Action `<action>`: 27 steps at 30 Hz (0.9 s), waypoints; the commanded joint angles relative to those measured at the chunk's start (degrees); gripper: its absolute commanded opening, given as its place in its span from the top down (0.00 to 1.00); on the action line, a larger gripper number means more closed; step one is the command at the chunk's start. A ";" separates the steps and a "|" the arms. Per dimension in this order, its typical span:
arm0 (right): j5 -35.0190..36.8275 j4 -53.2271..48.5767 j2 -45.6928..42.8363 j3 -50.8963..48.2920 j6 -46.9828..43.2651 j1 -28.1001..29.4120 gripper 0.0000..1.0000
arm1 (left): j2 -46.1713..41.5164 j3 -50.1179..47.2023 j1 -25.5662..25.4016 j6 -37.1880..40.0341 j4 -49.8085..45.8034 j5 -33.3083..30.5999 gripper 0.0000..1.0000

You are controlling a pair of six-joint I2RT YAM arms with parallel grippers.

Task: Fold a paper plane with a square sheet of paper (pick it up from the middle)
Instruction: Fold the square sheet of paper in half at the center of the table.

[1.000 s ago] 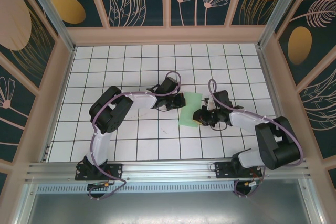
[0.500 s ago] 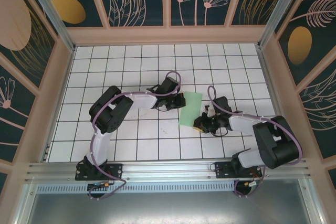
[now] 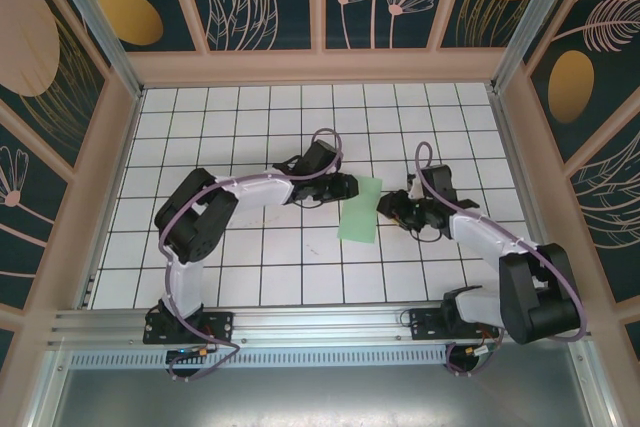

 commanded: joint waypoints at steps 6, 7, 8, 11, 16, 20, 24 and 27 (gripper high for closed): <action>-0.39 3.83 6.60 2.46 -0.54 -0.47 0.55 | -0.82 -4.76 0.99 -2.78 4.13 2.01 0.45; -0.40 3.91 7.35 2.79 -0.67 -0.42 0.55 | -0.33 -4.73 1.07 -2.86 4.35 2.49 0.45; -0.51 4.35 8.07 3.10 -0.86 -0.44 0.55 | 0.16 -4.61 1.09 -2.95 4.38 2.64 0.44; -0.76 5.14 10.17 4.05 -1.10 -0.45 0.61 | 1.16 -5.10 1.30 -3.96 6.34 4.32 0.44; -1.61 5.95 13.06 6.02 -1.52 -0.45 0.70 | 2.06 -5.61 1.57 -4.91 7.86 5.71 0.44; -3.42 7.26 14.35 7.05 -1.52 -0.48 0.76 | 2.00 -6.23 1.70 -5.15 8.16 5.30 0.44; -3.86 7.07 15.60 8.43 -1.36 -0.41 0.77 | 2.07 -6.45 1.87 -5.51 8.48 5.15 0.44; -2.53 6.03 17.15 9.13 -2.24 -0.46 0.77 | 2.31 -6.27 1.87 -5.61 8.59 5.37 0.44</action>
